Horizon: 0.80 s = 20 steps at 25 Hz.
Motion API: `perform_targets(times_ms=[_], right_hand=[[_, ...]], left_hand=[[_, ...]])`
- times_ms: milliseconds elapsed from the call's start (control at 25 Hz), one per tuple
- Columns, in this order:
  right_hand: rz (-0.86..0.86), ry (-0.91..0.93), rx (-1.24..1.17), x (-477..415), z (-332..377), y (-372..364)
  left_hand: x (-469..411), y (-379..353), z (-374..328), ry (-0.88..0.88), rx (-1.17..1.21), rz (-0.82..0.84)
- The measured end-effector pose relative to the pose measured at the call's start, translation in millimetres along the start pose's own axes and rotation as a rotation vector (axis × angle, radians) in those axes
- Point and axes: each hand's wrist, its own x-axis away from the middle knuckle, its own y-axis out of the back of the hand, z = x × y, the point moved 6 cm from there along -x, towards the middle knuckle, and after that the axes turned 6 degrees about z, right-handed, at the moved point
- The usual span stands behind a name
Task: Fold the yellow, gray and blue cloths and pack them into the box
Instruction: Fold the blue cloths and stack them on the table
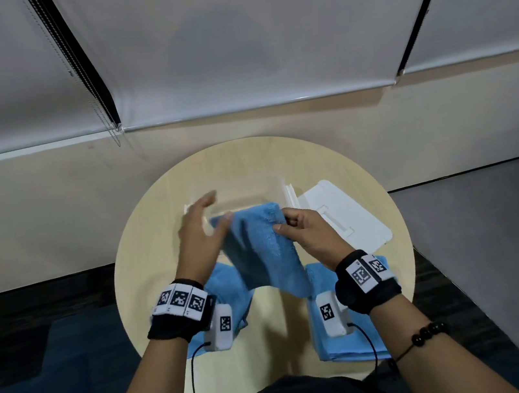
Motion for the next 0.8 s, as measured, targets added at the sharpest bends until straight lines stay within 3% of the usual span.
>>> perform_targets(times_ms=[80, 120, 280, 440, 560, 720, 800], right_hand=[[0.037, 0.008, 0.152, -0.8, 5.1, -2.7], [0.051, 0.021, 0.215, -0.6, 7.1, -4.4], [0.073, 0.033, 0.390, 4.0, 12.6, 0.9], [0.127, -0.111, 0.622, 12.8, -11.4, 19.1], [-0.056, -0.160, 0.444, 29.5, -26.5, 47.9], [-0.315, -0.036, 0.014, 41.4, -18.8, 74.1], [-0.427, -0.032, -0.046, 46.4, -15.7, 79.6]], left_hand=[[3.2, -25.4, -15.7, -0.100, -0.118, 0.216], [3.5, -32.8, -21.1, -0.124, -0.140, 0.249], [1.1, -39.0, -32.1, -0.181, -0.096, 0.176], [-0.8, -24.4, -37.7, -0.160, -0.007, 0.067], [-5.8, -19.3, -42.6, -0.167, -0.117, 0.071], [-2.4, -31.0, -44.4, -0.139, -0.135, 0.103], [5.9, -45.3, -44.8, -0.111, -0.150, 0.053]])
